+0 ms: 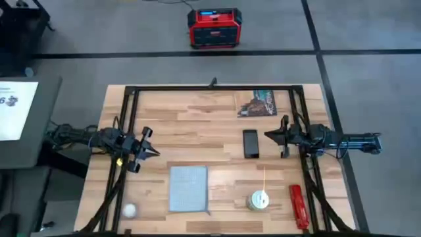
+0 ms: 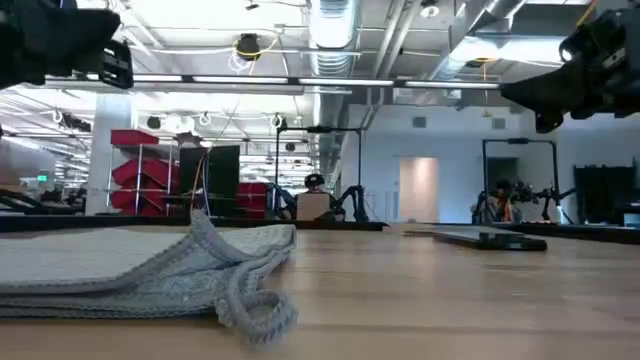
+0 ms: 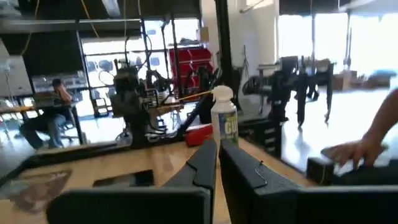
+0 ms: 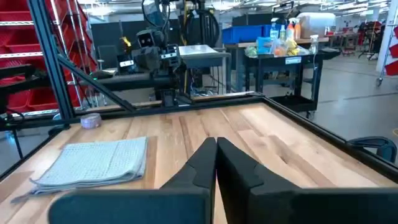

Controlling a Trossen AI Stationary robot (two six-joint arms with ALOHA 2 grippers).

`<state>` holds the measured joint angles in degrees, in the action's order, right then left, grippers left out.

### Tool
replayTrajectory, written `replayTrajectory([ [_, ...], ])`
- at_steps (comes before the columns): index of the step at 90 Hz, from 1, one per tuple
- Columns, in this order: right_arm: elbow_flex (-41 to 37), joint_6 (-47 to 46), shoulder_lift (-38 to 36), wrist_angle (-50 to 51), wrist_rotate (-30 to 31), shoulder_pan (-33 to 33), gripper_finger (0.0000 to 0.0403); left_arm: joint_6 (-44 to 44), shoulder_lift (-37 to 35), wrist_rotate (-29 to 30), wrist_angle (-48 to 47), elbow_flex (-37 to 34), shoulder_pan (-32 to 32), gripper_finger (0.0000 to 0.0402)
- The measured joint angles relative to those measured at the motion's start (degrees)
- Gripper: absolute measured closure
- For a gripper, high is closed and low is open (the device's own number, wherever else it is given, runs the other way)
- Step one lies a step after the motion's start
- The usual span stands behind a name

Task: Apply microfiber cloth
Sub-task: Spray the front of the black cellphone using the white spray bottle

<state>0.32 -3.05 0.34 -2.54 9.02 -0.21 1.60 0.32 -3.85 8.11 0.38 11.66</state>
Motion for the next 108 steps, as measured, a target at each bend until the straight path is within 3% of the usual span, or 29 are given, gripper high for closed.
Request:
replayTrajectory([
  [28,0.00,0.00,0.00,0.01,0.00,0.00,0.0403,1.81,3.17,7.64,2.28,0.00,-0.57,0.0402],
  [43,0.01,0.00,0.00,0.01,-0.01,0.01,0.0403,2.48,9.93,14.55,3.57,0.02,-1.96,0.0402],
  [52,0.01,0.00,0.02,0.00,-0.01,0.01,0.0403,-1.20,16.44,14.77,8.34,0.02,-4.48,0.0402],
  [65,0.00,0.00,0.00,-0.01,0.00,0.00,0.0403,-4.71,29.98,11.78,12.88,1.88,-8.06,0.0402],
  [81,0.00,0.00,0.01,0.00,-0.02,0.01,0.0403,-1.76,52.33,10.30,24.88,10.20,-12.73,0.0402],
  [97,0.01,0.00,0.02,0.00,-0.01,0.00,0.0403,4.66,76.26,-2.01,24.74,27.45,-16.70,0.0402],
  [108,0.01,0.00,0.02,0.03,-0.02,0.01,0.0403,12.40,88.94,-3.34,17.77,39.51,-17.87,0.0402],
])
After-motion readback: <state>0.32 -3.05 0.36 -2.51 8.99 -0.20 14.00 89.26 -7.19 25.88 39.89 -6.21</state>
